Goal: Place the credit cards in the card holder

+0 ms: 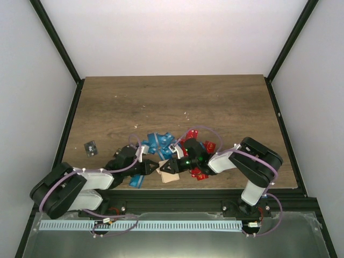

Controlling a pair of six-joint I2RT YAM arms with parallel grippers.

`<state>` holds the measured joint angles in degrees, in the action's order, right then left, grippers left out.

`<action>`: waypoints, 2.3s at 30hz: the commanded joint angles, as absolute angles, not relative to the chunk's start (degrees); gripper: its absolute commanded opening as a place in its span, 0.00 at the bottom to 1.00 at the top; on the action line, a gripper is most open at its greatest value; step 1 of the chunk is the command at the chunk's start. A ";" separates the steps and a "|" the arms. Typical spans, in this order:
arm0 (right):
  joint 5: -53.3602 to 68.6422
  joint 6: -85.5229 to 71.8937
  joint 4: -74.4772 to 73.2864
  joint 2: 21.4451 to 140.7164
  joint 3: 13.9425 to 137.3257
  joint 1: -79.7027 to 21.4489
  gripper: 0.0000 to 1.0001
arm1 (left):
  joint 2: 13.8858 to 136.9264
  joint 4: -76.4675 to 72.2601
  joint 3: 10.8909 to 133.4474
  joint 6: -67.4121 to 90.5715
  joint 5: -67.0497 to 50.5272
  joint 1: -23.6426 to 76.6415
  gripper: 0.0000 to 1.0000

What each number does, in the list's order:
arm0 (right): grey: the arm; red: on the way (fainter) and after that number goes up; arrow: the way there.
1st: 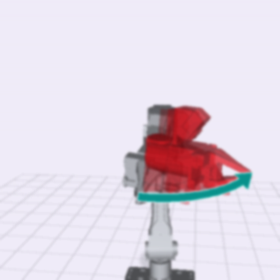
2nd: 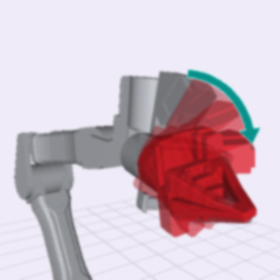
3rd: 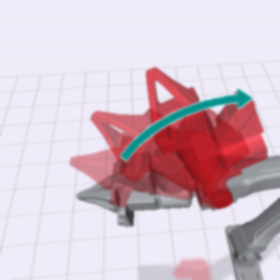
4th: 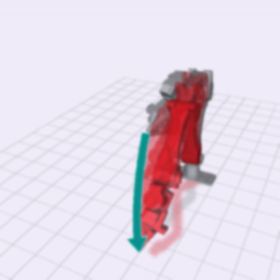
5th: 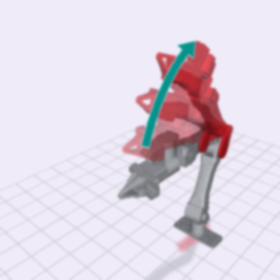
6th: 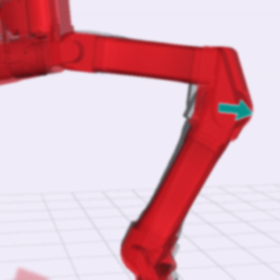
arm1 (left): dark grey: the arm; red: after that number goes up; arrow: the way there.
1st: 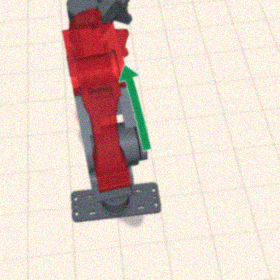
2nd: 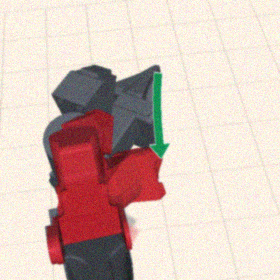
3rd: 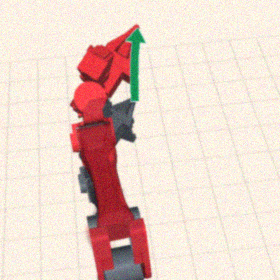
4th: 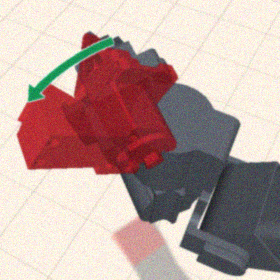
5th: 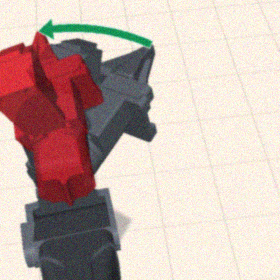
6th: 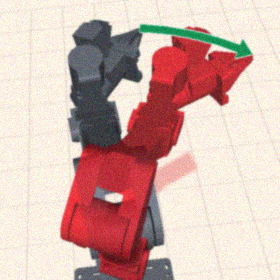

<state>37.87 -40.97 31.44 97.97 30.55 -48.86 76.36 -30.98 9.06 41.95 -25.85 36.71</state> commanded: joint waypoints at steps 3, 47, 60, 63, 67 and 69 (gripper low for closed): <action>38.32 -40.57 28.67 99.23 29.08 -48.35 0.43 | 69.42 -30.18 6.16 41.87 -24.33 36.55 0.04; 30.73 -31.36 8.56 80.16 27.97 -46.58 0.43 | 62.14 -28.01 6.06 42.17 -26.49 37.08 0.22; 23.05 -41.49 -5.20 67.91 22.05 -51.99 0.43 | 61.07 -24.10 6.04 40.25 -20.11 37.09 0.55; 23.23 -43.79 -5.32 64.58 20.18 -55.11 0.43 | 63.46 -26.07 6.15 40.24 -20.57 37.09 0.54; 25.14 -46.02 -2.16 62.22 17.23 -56.91 0.41 | 66.05 -28.73 5.99 40.21 -21.36 37.09 0.55; 25.56 -46.57 -0.25 62.81 16.53 -57.52 0.40 | 67.15 -29.61 5.89 40.25 -21.73 37.08 0.54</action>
